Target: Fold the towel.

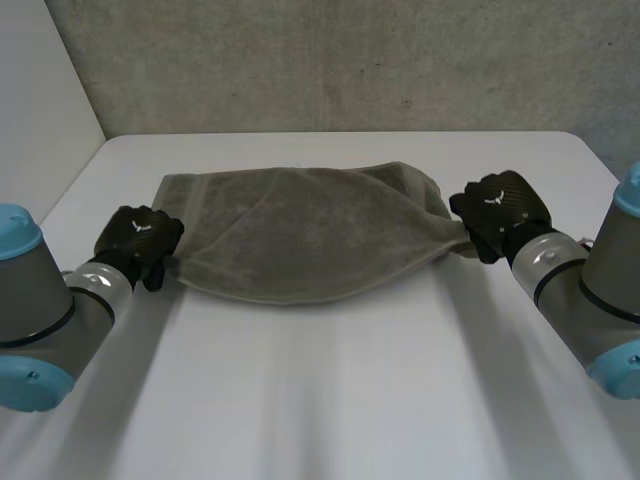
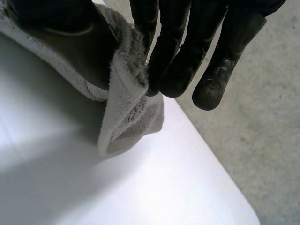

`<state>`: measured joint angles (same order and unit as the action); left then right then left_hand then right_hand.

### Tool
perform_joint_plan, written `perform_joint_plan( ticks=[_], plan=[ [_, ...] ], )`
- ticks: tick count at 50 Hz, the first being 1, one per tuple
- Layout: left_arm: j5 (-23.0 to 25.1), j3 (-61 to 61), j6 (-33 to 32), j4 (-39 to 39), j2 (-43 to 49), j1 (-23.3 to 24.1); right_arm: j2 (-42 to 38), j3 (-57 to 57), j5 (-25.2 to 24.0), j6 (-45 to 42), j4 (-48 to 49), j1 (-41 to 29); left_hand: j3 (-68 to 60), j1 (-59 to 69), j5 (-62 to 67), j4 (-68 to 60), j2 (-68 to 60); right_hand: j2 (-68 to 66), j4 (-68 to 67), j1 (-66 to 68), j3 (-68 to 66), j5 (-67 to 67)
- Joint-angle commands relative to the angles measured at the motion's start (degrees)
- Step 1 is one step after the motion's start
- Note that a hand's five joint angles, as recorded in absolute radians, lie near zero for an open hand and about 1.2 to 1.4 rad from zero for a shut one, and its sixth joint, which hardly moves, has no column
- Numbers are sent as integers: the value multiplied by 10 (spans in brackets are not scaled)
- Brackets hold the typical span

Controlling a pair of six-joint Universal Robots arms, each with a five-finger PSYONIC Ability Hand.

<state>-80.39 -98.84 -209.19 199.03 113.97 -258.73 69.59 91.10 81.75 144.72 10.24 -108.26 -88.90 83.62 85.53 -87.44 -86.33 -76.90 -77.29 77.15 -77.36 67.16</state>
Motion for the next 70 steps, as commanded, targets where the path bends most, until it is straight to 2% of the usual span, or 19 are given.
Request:
perform_joint_plan(
  ticks=[1, 6, 10, 13, 15, 16, 18, 23, 28, 33, 40, 47, 52, 55, 58, 60, 63, 65, 70],
  plan=[
    [48, -14, 0, -31, -3, -8, -7, 34, -5, 6, 0, 37, 89, -36, -155, 74, 63, -31, -27, 28, -26, 28],
    [53, -21, 2, -82, -45, -32, 12, 55, -5, 3, -3, 51, 89, -36, -155, 74, 63, -31, -27, 28, -26, 28],
    [54, -26, 2, -106, -79, -37, 90, 69, -6, 6, -27, 64, 89, -36, -155, 74, 63, -31, -27, 28, -26, 28],
    [53, -32, 4, -122, -122, -38, 114, 71, -13, 6, -46, 78, 89, -36, -155, 74, 63, -31, -27, 28, -26, 28],
    [52, -37, 4, -127, -146, -39, 149, 71, -50, 7, -99, 93, 89, -36, -155, 74, 63, -31, -27, 28, -26, 28],
    [52, -43, 5, -130, -171, -41, 149, 71, -50, 7, -99, 93, 89, -36, -155, 74, 63, -31, -27, 28, -26, 28],
    [51, -50, 7, -131, -197, -45, 177, 71, -104, 7, -142, 99, 89, -36, -155, 74, 63, -31, -27, 28, -26, 28],
    [50, -67, 10, -131, -264, -49, 192, 63, -143, 7, -186, 110, 89, -36, -155, 74, 63, -31, -27, 28, -26, 28],
    [48, -78, 10, -145, -297, -46, 209, 43, -137, 7, -235, 108, 89, -36, -155, 74, 63, -31, -27, 28, -26, 28],
    [48, -86, 8, -200, -314, -46, 241, 22, -136, 3, -277, 109, 89, -36, -155, 74, 63, -31, -27, 28, -26, 28],
    [50, -87, 8, -206, -325, -49, 261, -7, -138, 1, -304, 109, 89, -36, -155, 74, 63, -31, -27, 28, -26, 28],
    [52, -73, 4, -181, -270, -49, 189, -22, -138, -3, -302, 109, 89, -36, -155, 74, 63, -31, -27, 28, -26, 28],
    [47, -21, 1, -117, -150, -38, 76, -86, -135, -16, -300, 102, 89, -36, -155, 74, 63, -31, -27, 28, -26, 28],
    [47, 0, 1, -104, -118, -36, 43, -112, -135, -14, -301, 101, 89, -36, -155, 74, 63, -31, -27, 28, -26, 28],
    [42, 55, 3, -84, -50, -20, -25, -170, -127, -1, -302, 101, 89, -36, -155, 74, 63, -31, -27, 28, -26, 28],
    [38, 121, 3, -82, 15, 2, -85, -221, -96, 19, -295, 100, 89, -36, -155, 74, 63, -31, -27, 28, -26, 28],
    [28, 155, 4, -84, 46, 11, -111, -244, -73, 28, -287, 98, 89, -36, -155, 74, 63, -31, -27, 28, -26, 28],
    [-3, 215, 4, -84, 98, 22, -158, -277, -40, 41, -249, 82, 89, -36, -155, 74, 63, -31, -27, 28, -26, 28],
    [-33, 277, 4, -79, 151, 24, -195, -287, -6, 43, -162, 63, 89, -36, -155, 74, 63, -31, -27, 28, -26, 28]
  ],
)
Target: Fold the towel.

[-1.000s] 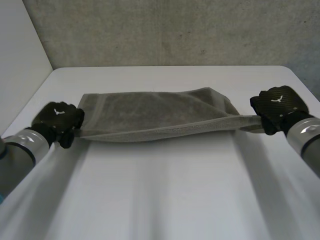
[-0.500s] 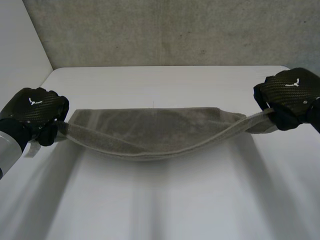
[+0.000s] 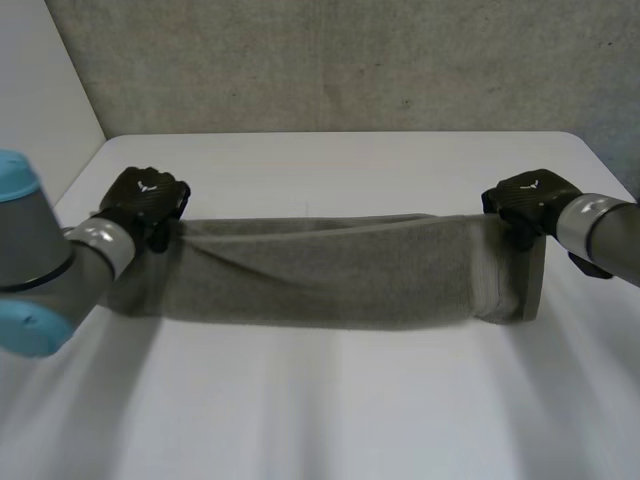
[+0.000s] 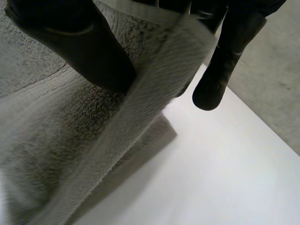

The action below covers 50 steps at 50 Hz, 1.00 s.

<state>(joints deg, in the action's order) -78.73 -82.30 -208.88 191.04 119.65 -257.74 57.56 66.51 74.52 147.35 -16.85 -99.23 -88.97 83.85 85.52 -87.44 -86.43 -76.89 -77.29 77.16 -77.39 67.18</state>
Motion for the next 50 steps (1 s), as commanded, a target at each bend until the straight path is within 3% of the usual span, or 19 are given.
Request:
perform_joint_plan(
  ticks=[1, 8, 10, 11, 12, 13, 14, 23, 37, 42, 44, 50],
  plan=[
    [-49, 112, 1, 1, 95, 14, -75, -41, 66, 16, 109, -27, 90, -39, -155, 74, 64, -31, -27, 28, -26, 28],
    [-55, 162, 2, 5, 146, 22, -100, -40, 92, 24, 190, -42, 90, -39, -155, 74, 64, -31, -27, 28, -26, 28],
    [-55, 162, 1, 5, 151, 22, -104, -43, 97, 23, 192, -43, 155, -104, -221, 140, 130, 4, 8, -6, 9, -7],
    [-56, 162, 0, 5, 154, 24, -107, -45, 102, 22, 191, -44, 412, -360, -477, 396, 386, 478, 482, -481, 483, -481],
    [-60, 162, 1, 5, 155, 27, -111, -45, 111, 20, 190, -46, 687, -636, -753, 672, 662, 669, 673, -672, 674, -672],
    [-60, 162, 1, 5, 155, 27, -112, -45, 111, 20, 190, -46, 690, -639, -755, 675, 665, 669, 673, -672, 674, -672],
    [-63, 162, 1, 5, 156, 29, -113, -48, 121, 19, 191, -47, 790, -739, -855, 774, 764, 669, 673, -672, 674, -672],
    [-86, 163, 5, 15, 136, 30, -94, -45, 134, 22, 192, -48, 788, -736, -853, 772, 762, 669, 673, -672, 674, -672],
    [-71, 57, 44, 14, 30, 26, 33, 77, 99, 19, 152, -40, 789, -738, -855, 774, 764, 669, 673, -672, 674, -672],
    [-23, -7, 82, 17, -7, 22, 57, 131, 65, 28, 88, -39, 789, -738, -855, 774, 764, 641, 645, -644, 646, -644],
    [18, -43, 116, 18, -33, 18, 58, 165, 46, 37, 78, -37, 789, -738, -855, 774, 764, 549, 553, -552, 554, -552],
    [45, -78, 154, 17, -59, 6, 56, 205, 29, 50, 96, -13, 789, -738, -855, 774, 764, 451, 455, -454, 456, -454]
  ],
)
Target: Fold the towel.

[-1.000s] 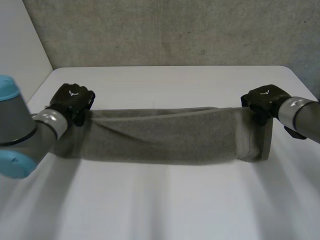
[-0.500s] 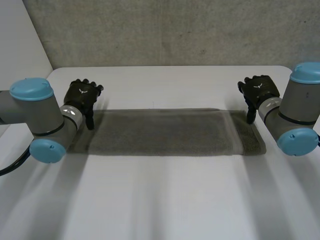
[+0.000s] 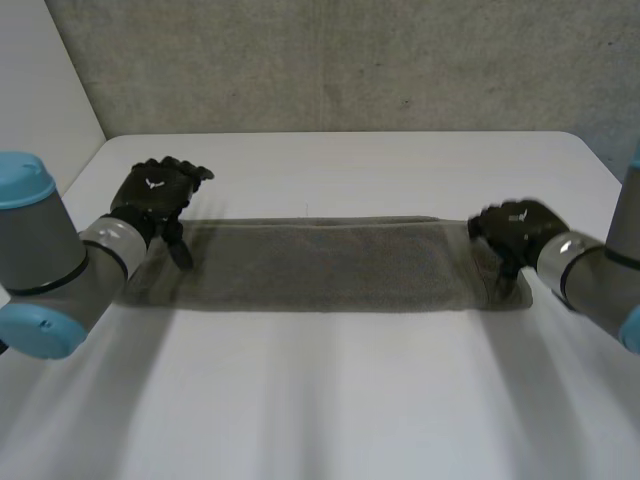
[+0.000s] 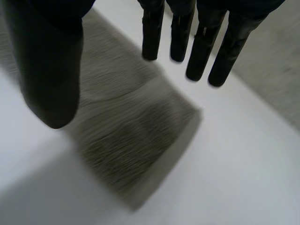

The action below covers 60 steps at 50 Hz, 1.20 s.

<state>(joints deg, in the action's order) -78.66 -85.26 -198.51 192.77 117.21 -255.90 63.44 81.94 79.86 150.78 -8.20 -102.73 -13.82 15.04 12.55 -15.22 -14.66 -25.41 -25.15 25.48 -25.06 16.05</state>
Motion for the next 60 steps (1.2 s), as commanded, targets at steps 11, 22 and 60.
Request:
perform_joint_plan(
  ticks=[11, 22, 60],
  plan=[
    [47, -92, 61, 19, -61, -20, -18, 86, -24, 16, 108, 48, 38, -50, -125, 52, 46, -72, -75, 71, -76, 66],
    [47, -101, 61, 42, -61, -20, -51, 81, -23, 15, 134, 53, 38, -50, -125, 52, 46, -72, -75, 71, -76, 66],
    [45, -119, 69, 64, -99, -21, -43, 7, 52, -181, 136, 218, 38, -50, -125, 52, 46, -546, -548, 545, -549, 539]
  ],
)
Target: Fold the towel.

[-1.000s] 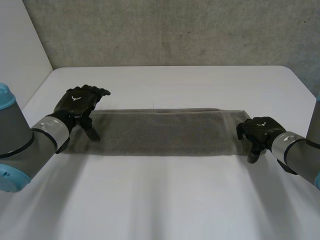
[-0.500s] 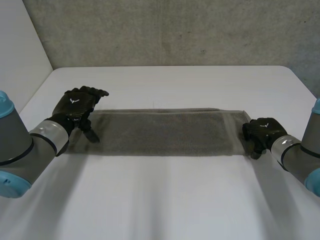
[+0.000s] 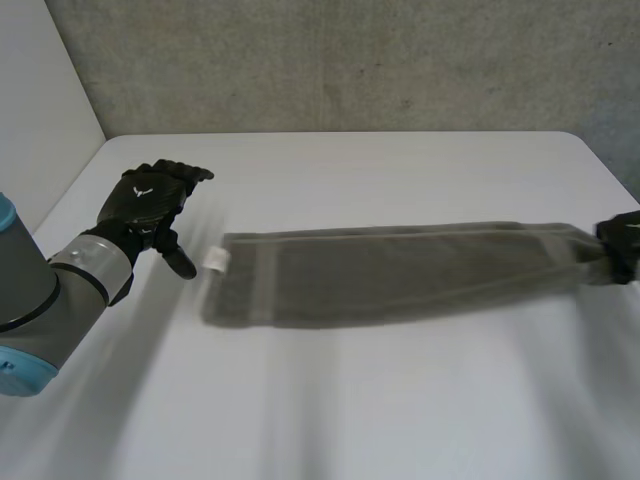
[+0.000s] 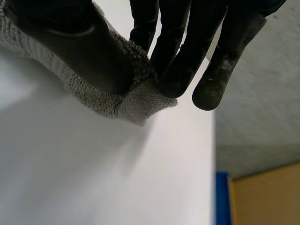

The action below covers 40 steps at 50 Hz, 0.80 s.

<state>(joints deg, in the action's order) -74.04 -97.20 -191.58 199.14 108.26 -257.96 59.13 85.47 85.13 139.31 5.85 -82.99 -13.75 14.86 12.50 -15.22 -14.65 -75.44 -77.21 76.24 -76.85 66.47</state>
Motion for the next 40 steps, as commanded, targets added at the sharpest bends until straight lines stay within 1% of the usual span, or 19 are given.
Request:
perform_joint_plan(
  ticks=[1, 3, 5, 8, 10, 11, 13, 16, 18, 19, 21, 24, 32, 33, 34, 35, 36, 37, 40],
  plan=[
    [-1, 1, 0, 0, -12, 0, 4, -40, 0, -56, -7, 9, 37, -48, -125, 52, 46, -46, -28, 38, -31, 35],
    [-1, 3, 0, 0, -14, 0, 7, -52, 0, -45, -8, -13, 37, -48, -125, 52, 46, -46, -28, 38, -31, 35],
    [-2, 9, 0, 0, -17, 0, 25, -82, -2, -18, -6, -85, 37, -48, -125, 52, 46, -46, -28, 38, -31, 35],
    [-3, 11, 0, 0, -19, 0, 34, -97, -4, -9, -1, -129, 37, -48, -125, 52, 46, -46, -28, 38, -31, 35],
    [-5, 17, 0, 0, -22, 0, 37, -126, -3, -7, 7, -213, 37, -48, -125, 52, 46, -46, -28, 38, -31, 35],
    [-5, 17, 0, 0, -22, 0, 37, -126, -3, -7, 7, -213, 37, -48, -125, 52, 46, -46, -28, 38, -31, 35],
    [-5, 20, 3, 0, -23, 4, 23, -150, -5, -8, 29, -294, 37, -48, -125, 52, 46, -46, -28, 38, -31, 35],
    [-5, 21, 8, 0, -24, 5, 7, -155, -8, -11, 48, -333, 37, -48, -125, 52, 46, -46, -28, 38, -31, 35],
    [-6, 25, 20, 0, -25, 7, -32, -160, -28, -21, 87, -404, 37, -48, -125, 52, 46, -46, -28, 38, -31, 35],
    [-6, 25, 20, 0, -25, 7, -32, -160, -29, -21, 87, -404, 37, -48, -125, 52, 46, -46, -28, 38, -31, 35],
    [-6, 26, 31, 1, -25, 8, -67, -157, -58, -44, 102, -455, 37, -48, -125, 52, 46, -46, -28, 38, -31, 35],
    [-6, 27, 34, 1, -24, 9, -112, -159, -86, -78, 99, -487, 37, -48, -125, 52, 46, -46, -28, 38, -31, 35],
    [-6, 30, 34, 1, -17, 11, -157, -161, -95, -114, 96, -502, 37, -48, -125, 52, 46, -46, -28, 38, -31, 35],
    [-6, 31, 33, 1, -16, 14, -156, -157, -97, -110, 94, -500, 37, -48, -125, 52, 46, 109, 126, -117, 123, -119],
    [-6, 31, 33, 1, -16, 14, -156, -157, -97, -110, 94, -500, 37, -48, -125, 52, 46, 110, 128, -118, 124, -121],
    [-5, 32, 33, 2, -15, 17, -154, -151, -101, -102, 94, -496, 37, -48, -125, 52, 46, 403, 421, -411, 417, -414],
    [-5, 32, 33, 2, -15, 17, -154, -151, -101, -102, 94, -496, 37, -48, -125, 52, 46, 406, 424, -414, 420, -417],
    [-6, 35, 33, 3, -11, 19, -146, -145, -102, -92, 95, -492, 37, -49, -125, 52, 46, 628, 645, -636, 642, -638],
    [-7, 46, 34, 3, -5, 27, -110, -134, -93, -52, 97, -490, 37, -49, -125, 52, 46, 654, 672, -662, 669, -665]
  ],
)
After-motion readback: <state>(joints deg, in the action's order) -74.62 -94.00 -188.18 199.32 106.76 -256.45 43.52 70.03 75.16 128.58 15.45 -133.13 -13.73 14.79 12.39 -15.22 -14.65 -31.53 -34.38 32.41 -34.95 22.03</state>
